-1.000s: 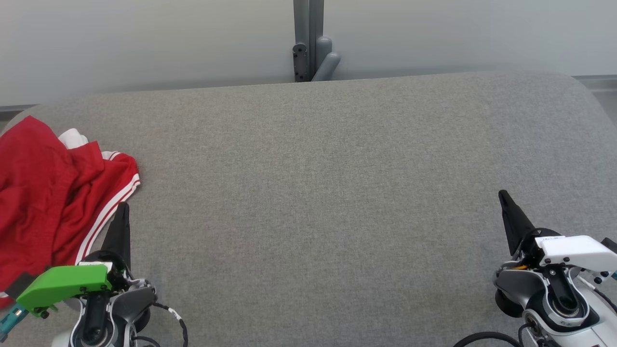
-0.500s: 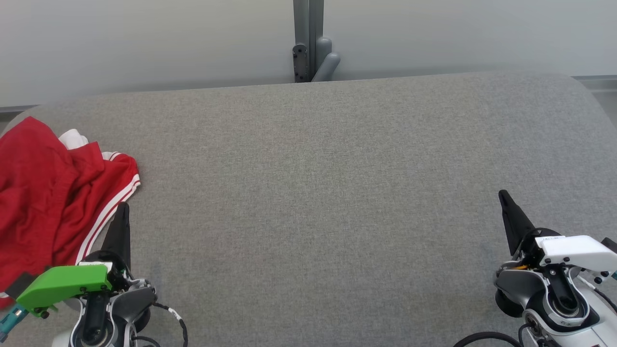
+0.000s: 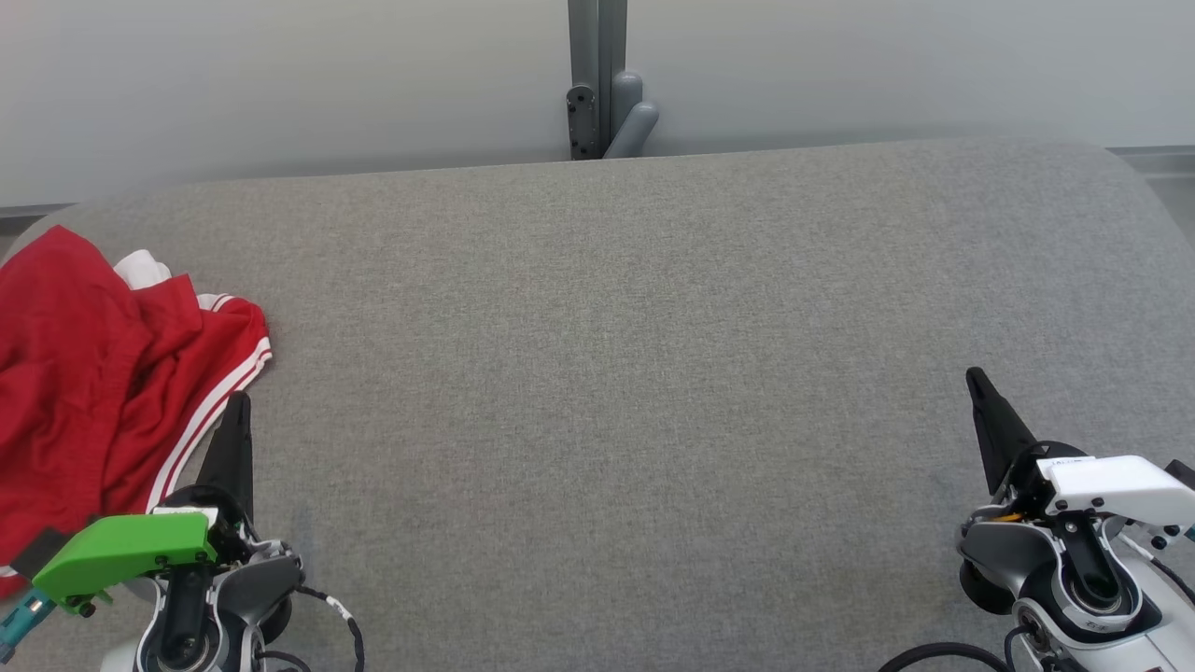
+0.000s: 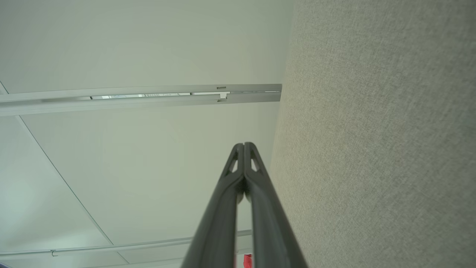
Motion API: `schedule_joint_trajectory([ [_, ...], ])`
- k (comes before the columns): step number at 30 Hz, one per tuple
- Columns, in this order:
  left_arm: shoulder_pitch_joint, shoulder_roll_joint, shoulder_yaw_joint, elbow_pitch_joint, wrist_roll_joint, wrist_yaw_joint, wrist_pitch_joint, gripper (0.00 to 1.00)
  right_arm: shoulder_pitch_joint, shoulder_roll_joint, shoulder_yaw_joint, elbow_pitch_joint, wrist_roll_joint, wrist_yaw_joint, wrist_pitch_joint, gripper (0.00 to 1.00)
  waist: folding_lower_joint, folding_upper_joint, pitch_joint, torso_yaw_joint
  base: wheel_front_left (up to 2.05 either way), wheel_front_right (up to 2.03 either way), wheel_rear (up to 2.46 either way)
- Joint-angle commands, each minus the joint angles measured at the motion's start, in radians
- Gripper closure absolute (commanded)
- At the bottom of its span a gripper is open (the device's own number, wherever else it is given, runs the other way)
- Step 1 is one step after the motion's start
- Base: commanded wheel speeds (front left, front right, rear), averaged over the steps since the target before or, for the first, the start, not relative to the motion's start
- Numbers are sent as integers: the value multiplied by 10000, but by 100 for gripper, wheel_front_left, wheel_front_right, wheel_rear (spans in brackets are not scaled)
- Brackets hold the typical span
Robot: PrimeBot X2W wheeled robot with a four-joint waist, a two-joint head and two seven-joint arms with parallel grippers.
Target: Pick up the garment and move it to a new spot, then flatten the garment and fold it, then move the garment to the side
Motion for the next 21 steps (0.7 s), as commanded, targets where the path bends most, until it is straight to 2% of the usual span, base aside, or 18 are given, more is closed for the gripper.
schedule_joint_trajectory([
  [1, -134, 2, 10, -15, 76, 12, 29, 100, -80, -28, 5, -35, 18, 4, -32, 100, 0, 3, 0, 0, 0, 0, 0],
  [21, -134, 1, 11, -15, 78, 12, 31, 100, -79, -29, 5, -37, 20, 4, -33, 100, 0, 3, 0, 0, 0, 0, 0],
])
